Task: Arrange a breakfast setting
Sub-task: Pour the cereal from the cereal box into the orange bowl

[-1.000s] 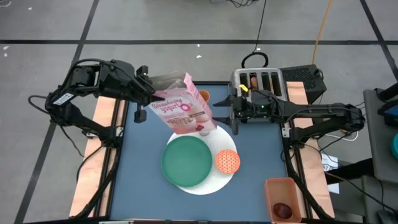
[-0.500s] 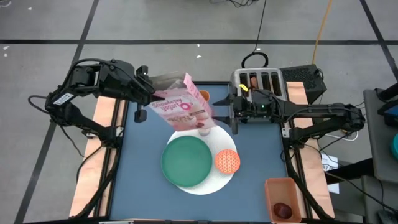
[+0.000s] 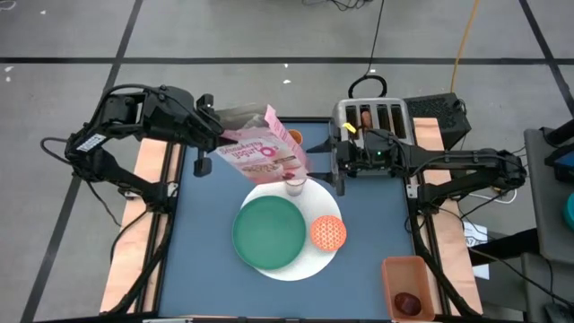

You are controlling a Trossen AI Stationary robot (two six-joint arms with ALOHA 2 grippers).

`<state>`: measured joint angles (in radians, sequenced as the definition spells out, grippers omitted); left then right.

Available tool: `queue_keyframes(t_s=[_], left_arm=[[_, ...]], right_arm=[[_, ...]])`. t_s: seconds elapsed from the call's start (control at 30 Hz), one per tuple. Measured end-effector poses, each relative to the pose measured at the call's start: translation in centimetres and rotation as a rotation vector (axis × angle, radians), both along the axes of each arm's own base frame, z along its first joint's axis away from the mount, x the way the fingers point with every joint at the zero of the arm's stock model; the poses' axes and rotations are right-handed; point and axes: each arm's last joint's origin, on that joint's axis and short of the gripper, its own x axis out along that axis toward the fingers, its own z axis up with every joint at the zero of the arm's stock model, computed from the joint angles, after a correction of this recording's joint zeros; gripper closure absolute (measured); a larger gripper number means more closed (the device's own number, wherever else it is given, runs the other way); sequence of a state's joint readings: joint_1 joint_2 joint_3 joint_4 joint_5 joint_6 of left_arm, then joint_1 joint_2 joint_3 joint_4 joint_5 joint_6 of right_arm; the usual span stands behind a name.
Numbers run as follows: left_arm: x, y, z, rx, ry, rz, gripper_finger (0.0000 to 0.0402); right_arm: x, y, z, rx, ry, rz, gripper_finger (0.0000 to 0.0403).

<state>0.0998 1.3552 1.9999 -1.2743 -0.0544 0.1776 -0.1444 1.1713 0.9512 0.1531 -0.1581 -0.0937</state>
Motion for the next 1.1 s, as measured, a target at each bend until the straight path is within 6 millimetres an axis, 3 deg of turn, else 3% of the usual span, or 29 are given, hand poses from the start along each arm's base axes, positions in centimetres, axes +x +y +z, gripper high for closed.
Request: queue_keyframes(t_s=[0.3, 0.67, 1.1], left_arm=[[0.0, 0.0, 0.0, 0.0, 0.0, -0.001, 0.0399], [0.0, 0.0, 0.0, -0.003, -0.001, 0.002, 0.0399], [1.4, 0.1, -0.7, -0.001, 0.036, -0.003, 0.0399]], right_arm=[[0.0, 0.0, 0.0, -0.001, 0.001, 0.002, 0.0088], [0.0, 0.0, 0.0, -0.005, 0.001, 0.0, 0.0011], [2.0, -0.4, -1.5, -0.025, 0.003, -0.006, 0.0007]])
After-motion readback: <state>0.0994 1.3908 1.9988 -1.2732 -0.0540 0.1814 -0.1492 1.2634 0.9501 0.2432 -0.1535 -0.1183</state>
